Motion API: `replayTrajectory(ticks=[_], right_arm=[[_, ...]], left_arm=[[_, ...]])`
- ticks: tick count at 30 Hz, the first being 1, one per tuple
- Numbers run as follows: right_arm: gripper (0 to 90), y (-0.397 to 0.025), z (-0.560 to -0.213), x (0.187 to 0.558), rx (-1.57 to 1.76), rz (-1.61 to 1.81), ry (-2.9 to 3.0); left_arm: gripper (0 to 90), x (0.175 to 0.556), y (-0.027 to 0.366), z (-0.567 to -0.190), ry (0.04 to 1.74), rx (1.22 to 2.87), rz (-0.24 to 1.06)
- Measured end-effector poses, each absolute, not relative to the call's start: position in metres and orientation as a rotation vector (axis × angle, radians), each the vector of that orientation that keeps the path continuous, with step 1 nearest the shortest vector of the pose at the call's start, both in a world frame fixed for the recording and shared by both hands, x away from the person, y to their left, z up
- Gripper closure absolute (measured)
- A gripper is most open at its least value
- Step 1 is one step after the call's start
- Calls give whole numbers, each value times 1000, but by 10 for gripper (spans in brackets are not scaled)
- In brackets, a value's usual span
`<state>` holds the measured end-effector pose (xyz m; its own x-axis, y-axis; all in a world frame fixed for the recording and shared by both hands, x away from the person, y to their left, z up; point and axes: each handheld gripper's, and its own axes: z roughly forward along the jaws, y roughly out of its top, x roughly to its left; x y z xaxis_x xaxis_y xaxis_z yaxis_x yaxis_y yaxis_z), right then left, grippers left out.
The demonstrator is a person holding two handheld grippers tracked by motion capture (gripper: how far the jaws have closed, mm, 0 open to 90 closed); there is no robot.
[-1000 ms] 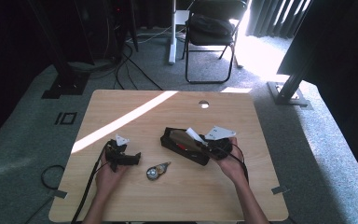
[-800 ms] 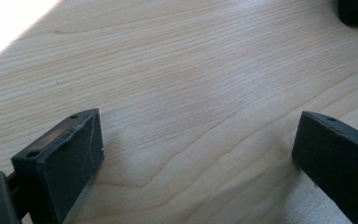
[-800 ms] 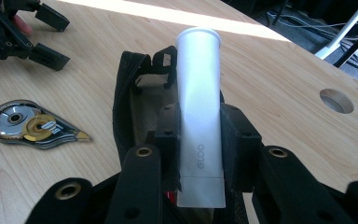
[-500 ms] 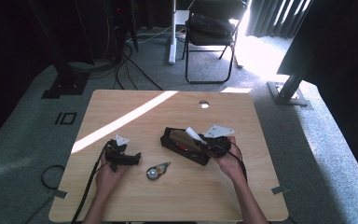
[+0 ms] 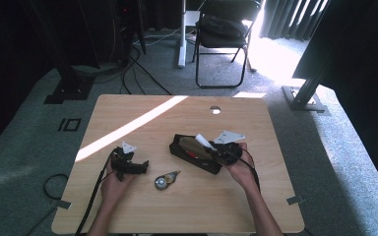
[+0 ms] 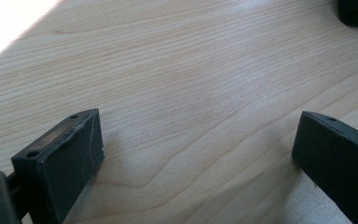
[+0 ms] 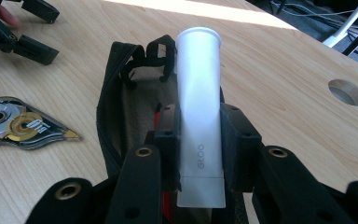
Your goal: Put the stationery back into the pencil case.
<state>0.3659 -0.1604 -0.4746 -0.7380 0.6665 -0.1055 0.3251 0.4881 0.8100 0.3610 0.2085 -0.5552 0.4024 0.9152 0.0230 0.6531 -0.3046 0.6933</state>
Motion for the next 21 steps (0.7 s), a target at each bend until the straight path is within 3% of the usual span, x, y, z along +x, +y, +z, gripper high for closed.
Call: replayTrajectory(ticks=[21], right_arm=[[709, -152, -483, 373, 823, 1090, 2374]], left_arm=[[23, 361, 209, -555, 1331, 2060, 564]])
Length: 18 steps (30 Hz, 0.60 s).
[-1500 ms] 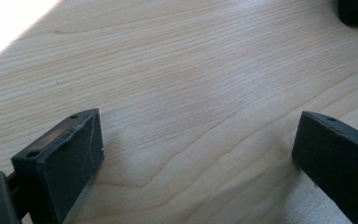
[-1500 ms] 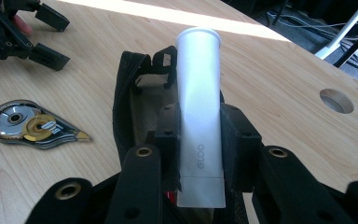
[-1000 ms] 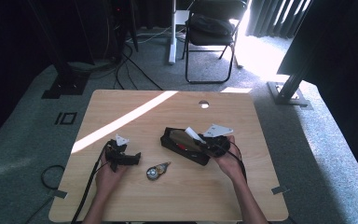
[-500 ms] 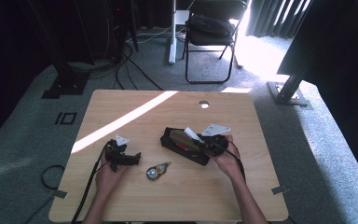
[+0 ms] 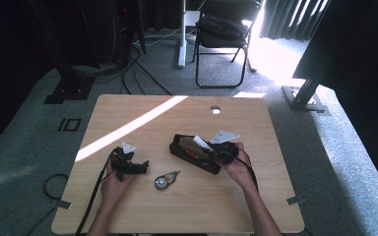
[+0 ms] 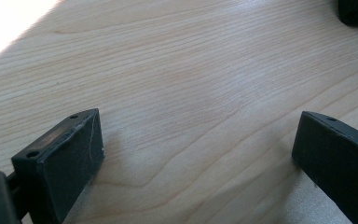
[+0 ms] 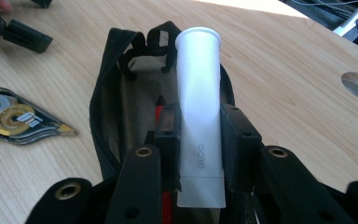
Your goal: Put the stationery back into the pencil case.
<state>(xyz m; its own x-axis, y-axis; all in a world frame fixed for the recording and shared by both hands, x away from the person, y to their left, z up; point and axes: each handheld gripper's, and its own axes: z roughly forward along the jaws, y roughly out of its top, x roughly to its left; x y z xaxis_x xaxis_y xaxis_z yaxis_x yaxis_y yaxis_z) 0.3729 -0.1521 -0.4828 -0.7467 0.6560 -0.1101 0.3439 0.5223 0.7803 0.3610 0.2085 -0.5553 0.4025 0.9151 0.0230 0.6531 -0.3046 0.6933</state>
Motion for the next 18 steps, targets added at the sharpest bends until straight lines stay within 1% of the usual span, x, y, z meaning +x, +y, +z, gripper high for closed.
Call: replayTrajectory(ticks=[18], right_arm=[[707, -145, -491, 376, 814, 1013, 2402]], left_arm=[[23, 361, 209, -555, 1331, 2060, 564]])
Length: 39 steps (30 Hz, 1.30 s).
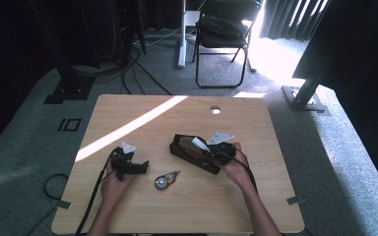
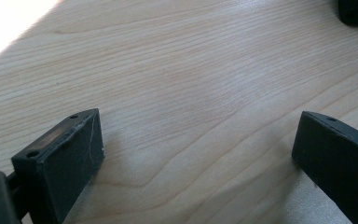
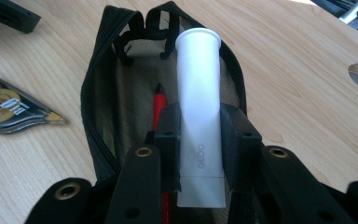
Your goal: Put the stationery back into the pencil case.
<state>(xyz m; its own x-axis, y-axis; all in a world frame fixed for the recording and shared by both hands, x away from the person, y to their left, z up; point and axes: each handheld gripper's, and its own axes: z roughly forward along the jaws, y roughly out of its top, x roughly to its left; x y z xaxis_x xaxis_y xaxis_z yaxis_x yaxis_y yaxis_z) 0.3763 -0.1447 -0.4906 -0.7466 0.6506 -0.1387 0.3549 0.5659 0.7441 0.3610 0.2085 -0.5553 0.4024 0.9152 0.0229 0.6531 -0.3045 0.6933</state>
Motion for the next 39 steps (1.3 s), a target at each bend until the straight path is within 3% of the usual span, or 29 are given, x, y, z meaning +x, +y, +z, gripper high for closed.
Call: replayTrajectory(ticks=[24, 39], right_arm=[[707, -138, -495, 377, 785, 939, 2426], [655, -140, -482, 368, 771, 999, 2365]], left_arm=[[23, 361, 208, -555, 1329, 2061, 563], [23, 361, 208, -555, 1328, 2061, 563]])
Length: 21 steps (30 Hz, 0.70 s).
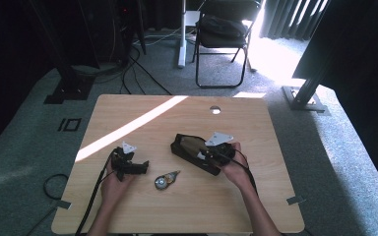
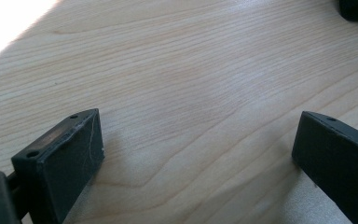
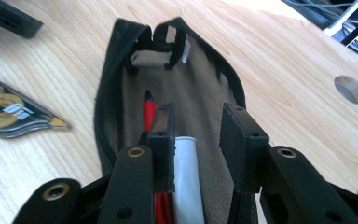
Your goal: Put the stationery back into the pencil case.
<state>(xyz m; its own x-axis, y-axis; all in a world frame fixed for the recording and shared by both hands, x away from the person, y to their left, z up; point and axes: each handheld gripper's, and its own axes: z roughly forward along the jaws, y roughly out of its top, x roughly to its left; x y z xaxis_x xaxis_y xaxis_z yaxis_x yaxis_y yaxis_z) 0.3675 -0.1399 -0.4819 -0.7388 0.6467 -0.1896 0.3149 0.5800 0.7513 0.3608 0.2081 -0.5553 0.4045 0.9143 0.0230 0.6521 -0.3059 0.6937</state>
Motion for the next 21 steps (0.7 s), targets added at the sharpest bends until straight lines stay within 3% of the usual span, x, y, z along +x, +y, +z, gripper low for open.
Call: replayTrajectory(ticks=[19, 21], right_arm=[[614, -137, -466, 338, 702, 1072, 2324], [613, -138, -466, 334, 704, 1082, 2321]], left_arm=[[23, 360, 208, -555, 1319, 2065, 560], [60, 356, 208, -555, 1309, 2053, 569]])
